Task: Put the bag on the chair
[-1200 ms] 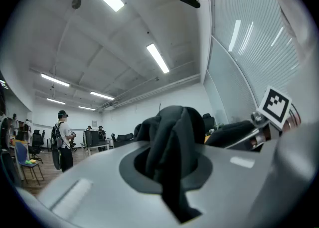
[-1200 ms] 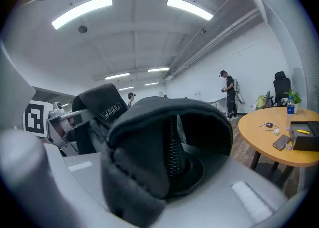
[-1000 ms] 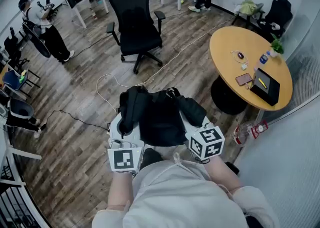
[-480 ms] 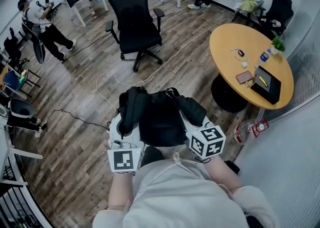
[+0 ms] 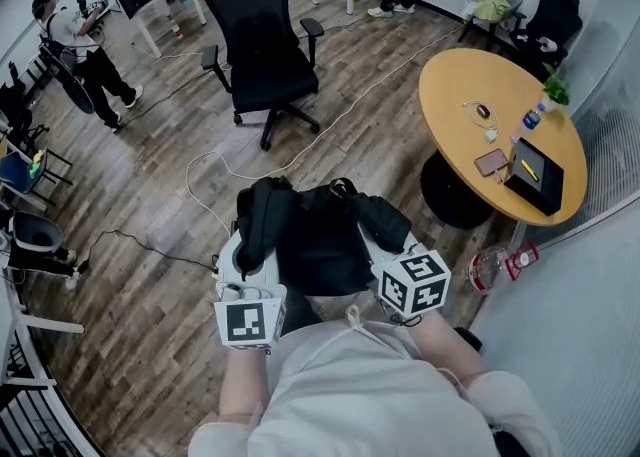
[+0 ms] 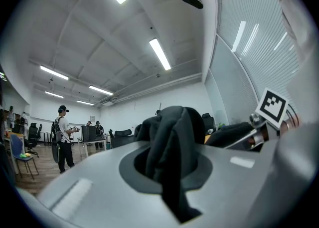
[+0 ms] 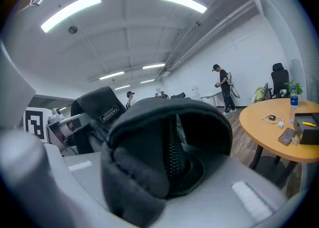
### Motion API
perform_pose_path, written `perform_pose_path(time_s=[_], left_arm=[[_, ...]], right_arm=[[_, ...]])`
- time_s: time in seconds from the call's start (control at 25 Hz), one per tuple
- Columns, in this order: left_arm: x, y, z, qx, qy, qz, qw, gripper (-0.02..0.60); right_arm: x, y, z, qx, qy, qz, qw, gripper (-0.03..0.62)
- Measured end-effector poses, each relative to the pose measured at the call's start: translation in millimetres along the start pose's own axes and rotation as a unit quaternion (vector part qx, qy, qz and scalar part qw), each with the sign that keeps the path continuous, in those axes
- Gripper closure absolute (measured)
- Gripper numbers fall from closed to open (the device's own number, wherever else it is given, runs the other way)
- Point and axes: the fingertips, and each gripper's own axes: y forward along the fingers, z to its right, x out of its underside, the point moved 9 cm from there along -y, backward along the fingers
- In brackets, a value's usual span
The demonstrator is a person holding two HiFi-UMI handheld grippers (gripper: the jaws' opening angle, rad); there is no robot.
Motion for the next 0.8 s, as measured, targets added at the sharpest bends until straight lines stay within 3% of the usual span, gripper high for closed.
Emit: perform_pose_path(time_s=[0.2, 0.8], left_arm=[[13.9, 37.5, -44.6, 0.013, -0.011, -0.001, 0.9998, 0.557], [48.7, 174.4, -241.2, 0.051, -0.033, -0.002, 0.9981, 0.558]], right_arm=[[-19.7, 53.2, -4.1, 0.012, -0.001, -0.004, 1.0, 0.568], [-87.0, 267.5, -48.2, 0.044, 0.013, 0.0, 0.999, 0.568]])
